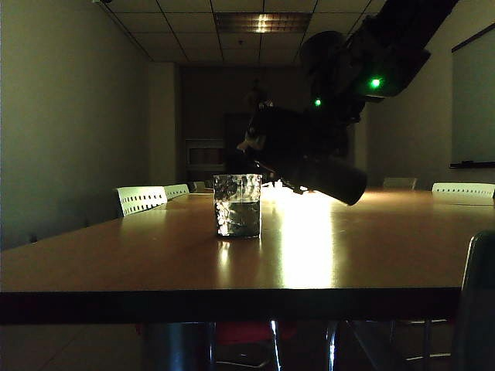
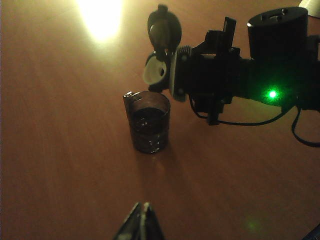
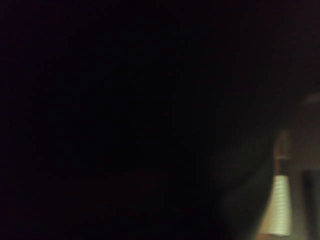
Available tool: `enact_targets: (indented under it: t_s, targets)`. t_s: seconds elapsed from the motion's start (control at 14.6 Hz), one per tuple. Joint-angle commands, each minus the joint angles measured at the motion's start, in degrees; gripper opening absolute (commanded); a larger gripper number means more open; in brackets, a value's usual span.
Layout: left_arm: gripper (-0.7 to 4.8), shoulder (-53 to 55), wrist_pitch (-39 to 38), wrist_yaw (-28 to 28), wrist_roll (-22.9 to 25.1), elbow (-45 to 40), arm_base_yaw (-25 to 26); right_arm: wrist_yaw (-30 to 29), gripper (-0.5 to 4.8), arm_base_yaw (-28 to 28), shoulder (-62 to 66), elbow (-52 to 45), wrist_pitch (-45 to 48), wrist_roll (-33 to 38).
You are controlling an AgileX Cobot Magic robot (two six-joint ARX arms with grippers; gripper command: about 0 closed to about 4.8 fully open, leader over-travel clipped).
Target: Pick up the black thermos cup, pour some water from it into the cup, and then put the thermos cup back on the table.
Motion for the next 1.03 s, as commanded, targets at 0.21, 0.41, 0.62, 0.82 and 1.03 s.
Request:
enact_targets:
  t_s: [0.21, 0.41, 0.62, 0.82, 1.03]
  targets:
    - [-0.05, -0.1, 0.5, 0.3, 0.2, 0.2, 0.0, 1.4, 0.85, 0.0, -1.1, 0.8, 4.2, -9.0]
    - [-0.05, -0.1, 0.5, 0.3, 0.2, 0.2, 0.0, 1.6, 0.85, 0.0, -1.1, 0.8, 4.2, -12.0]
    - [-0.05, -0.1, 0.4, 0.3, 0.2, 0.2, 0.0, 1.9, 0.85, 0.0, -1.1, 0.8, 4.5, -15.4]
    - [-0.05, -0.1, 0.4, 0.3, 0.2, 0.2, 0.0, 1.9, 0.85, 0.0, -1.1, 0.8, 4.6, -16.7]
    - [-0.05, -0.1, 0.4, 0.3, 0.2, 0.2, 0.0, 1.9, 0.85, 0.0, -1.1, 0.8, 5.9, -19.4]
